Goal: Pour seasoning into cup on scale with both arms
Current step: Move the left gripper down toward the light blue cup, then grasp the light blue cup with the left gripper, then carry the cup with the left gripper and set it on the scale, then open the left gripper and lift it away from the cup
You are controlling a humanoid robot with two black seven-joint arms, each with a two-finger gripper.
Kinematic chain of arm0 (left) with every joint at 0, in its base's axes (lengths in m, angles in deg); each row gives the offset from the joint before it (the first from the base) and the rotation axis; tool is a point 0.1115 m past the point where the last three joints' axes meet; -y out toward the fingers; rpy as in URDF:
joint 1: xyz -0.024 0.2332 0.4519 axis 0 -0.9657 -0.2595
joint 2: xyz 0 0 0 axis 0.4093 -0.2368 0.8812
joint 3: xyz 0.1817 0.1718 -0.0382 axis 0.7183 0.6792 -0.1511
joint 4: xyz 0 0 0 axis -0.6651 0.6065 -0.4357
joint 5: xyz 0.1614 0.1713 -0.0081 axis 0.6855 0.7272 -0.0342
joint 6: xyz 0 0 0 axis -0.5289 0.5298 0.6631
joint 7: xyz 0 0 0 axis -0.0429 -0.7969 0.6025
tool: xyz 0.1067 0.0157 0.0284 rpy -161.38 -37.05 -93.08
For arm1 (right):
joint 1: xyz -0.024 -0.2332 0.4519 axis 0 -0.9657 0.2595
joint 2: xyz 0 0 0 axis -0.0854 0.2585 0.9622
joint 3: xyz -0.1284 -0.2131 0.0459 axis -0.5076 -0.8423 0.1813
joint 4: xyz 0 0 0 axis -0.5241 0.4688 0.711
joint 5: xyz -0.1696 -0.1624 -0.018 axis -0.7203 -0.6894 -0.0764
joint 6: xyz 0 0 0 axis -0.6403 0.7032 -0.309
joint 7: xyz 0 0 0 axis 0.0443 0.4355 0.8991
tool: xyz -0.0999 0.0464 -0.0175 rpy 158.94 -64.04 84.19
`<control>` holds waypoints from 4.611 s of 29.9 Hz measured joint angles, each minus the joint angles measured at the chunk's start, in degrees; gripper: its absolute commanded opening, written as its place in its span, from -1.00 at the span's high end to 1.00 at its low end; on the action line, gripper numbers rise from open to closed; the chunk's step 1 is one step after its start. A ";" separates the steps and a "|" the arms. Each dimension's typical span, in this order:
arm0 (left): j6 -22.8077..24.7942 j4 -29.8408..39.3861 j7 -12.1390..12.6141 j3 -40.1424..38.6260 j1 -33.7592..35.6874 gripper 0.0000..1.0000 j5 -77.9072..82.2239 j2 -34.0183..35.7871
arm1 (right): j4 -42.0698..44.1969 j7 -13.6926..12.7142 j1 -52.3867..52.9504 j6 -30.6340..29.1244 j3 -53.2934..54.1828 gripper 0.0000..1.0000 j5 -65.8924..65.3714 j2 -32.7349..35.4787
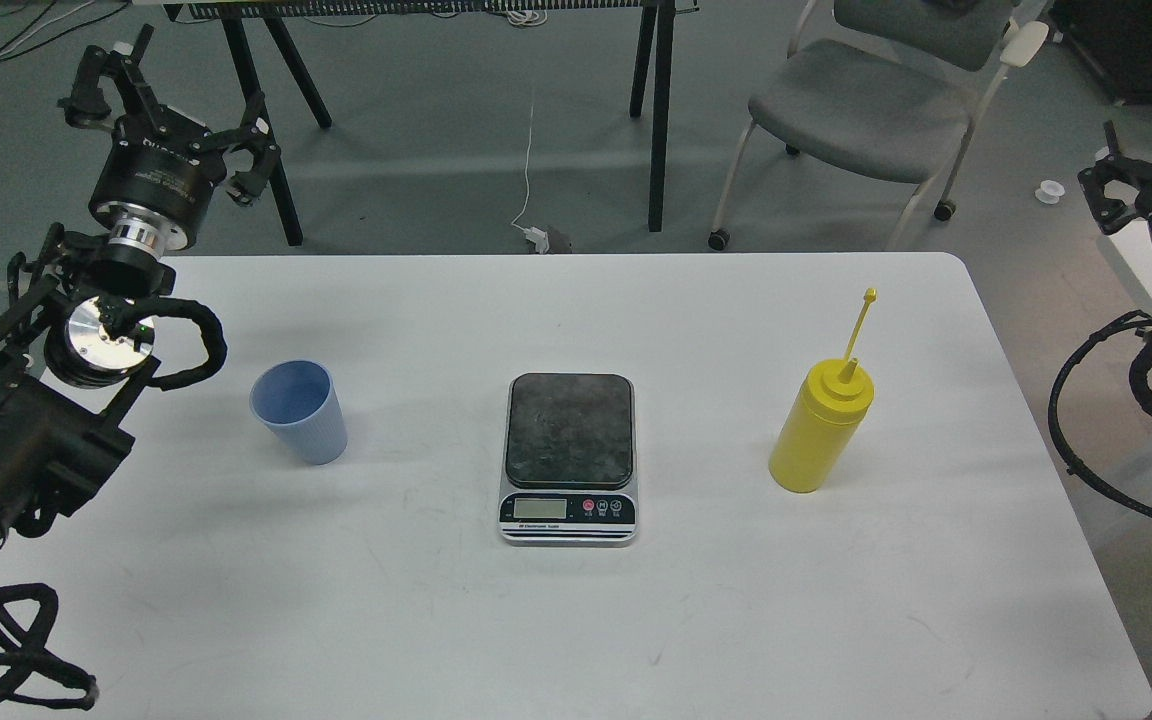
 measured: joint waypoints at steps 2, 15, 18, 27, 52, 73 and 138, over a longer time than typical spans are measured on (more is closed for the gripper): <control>0.27 0.63 0.00 0.00 -0.21 -0.99 -0.02 0.38 | -0.26 0.02 -0.01 0.00 0.00 -0.99 0.01 -0.04; -4.75 20.14 1.12 8.75 -3.63 -0.97 6.67 9.66 | -8.46 0.36 -2.57 0.00 0.66 -0.99 0.03 0.67; -6.81 26.65 0.83 10.76 -4.11 -0.97 19.97 14.92 | -9.65 0.43 -3.70 0.00 0.81 -0.99 0.03 0.85; -13.02 33.75 0.61 11.59 -6.49 -0.97 63.10 27.47 | -11.11 0.56 -5.48 0.00 1.72 -0.99 0.16 2.30; -25.99 14.13 0.97 29.22 -11.19 -0.12 102.38 20.79 | -11.27 0.47 -6.03 0.00 2.37 -0.99 0.13 3.26; -26.01 11.28 -2.41 35.65 -4.62 1.00 102.10 19.60 | -11.24 0.47 -6.11 0.00 2.59 -0.99 0.11 4.74; -4.11 15.49 1.01 35.66 22.05 -0.97 72.04 2.11 | -34.45 0.13 -37.45 0.00 6.23 -0.99 14.35 21.19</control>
